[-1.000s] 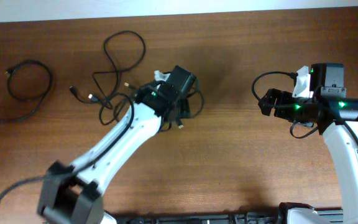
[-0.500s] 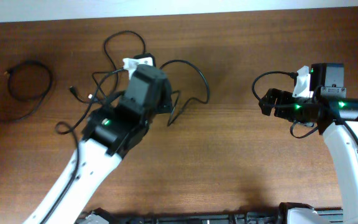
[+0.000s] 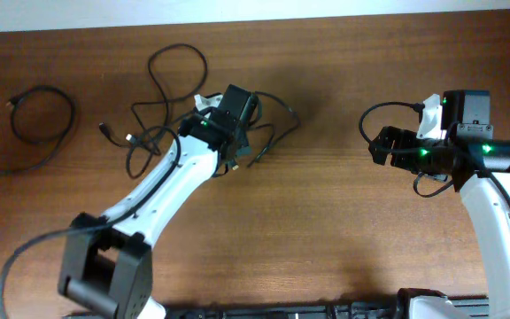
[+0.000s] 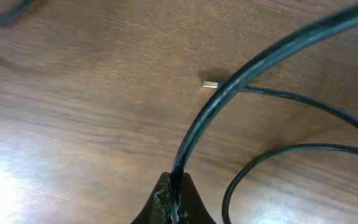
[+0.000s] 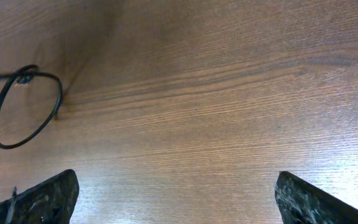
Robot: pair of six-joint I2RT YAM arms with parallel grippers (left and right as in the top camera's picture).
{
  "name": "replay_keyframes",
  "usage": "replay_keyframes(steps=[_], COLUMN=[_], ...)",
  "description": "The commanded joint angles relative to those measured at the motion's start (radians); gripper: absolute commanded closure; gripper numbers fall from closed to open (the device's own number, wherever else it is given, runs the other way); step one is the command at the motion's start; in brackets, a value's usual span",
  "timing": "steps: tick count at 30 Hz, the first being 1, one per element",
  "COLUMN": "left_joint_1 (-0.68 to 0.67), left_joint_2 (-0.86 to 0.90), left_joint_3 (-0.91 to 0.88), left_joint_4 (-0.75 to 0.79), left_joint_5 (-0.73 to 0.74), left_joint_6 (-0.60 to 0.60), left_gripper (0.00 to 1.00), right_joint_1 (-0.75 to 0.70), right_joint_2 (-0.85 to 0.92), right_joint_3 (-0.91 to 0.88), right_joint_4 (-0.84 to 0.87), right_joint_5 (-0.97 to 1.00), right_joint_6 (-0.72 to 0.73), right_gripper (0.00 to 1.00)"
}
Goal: Untangle cables
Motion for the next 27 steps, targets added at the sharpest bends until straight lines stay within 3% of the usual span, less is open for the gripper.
replay_keyframes(steps=[1, 6, 8, 11, 14, 19, 24, 26, 27], left_joint_1=[0.000, 0.000, 0.000, 0.000, 0.000, 0.001, 0.000, 0.000, 0.000], left_joint_2=[0.077, 0.169, 0.188, 0.193, 0.192, 0.179, 0.126, 0.086, 0.061], left_joint_3=[-0.006, -0.006, -0.006, -0.005, 0.003, 0.063, 0.135, 0.153, 0.155], left_joint_4=[0.033, 0.057, 0.052, 0.038, 0.037, -0.035, -0.095, -0.089, -0.070], left_joint_5=[0.061, 0.091, 0.106, 0.178, 0.247, 0.274, 0.274, 0.274, 0.274], left_joint_6=[-0.024, -0.029, -0.028, -0.021, 0.067, 0.208, 0.237, 0.237, 0.237], left_gripper=[1.00, 0.98, 0.83, 0.80, 0.77, 0.46, 0.36, 0.21, 0.04], right_joint_1=[-0.002, -0.002, -0.002, -0.002, -0.002, -0.002, -0.002, -0.002, -0.002], right_joint_2=[-0.003, -0.003, -0.003, -0.003, -0.003, -0.003, -0.003, -0.003, -0.003], right_joint_3=[0.002, 0.002, 0.002, 0.002, 0.002, 0.002, 0.002, 0.002, 0.002], right_joint_4=[0.000, -0.001, -0.001, -0.001, -0.001, 0.000, 0.000, 0.000, 0.000], right_joint_5=[0.012, 0.011, 0.011, 0.011, 0.011, 0.012, 0.012, 0.012, 0.012], right_joint_6=[0.004, 0.005, 0.005, 0.005, 0.005, 0.005, 0.005, 0.005, 0.005], right_gripper=[0.01, 0.01, 0.01, 0.01, 0.01, 0.01, 0.01, 0.01, 0.01])
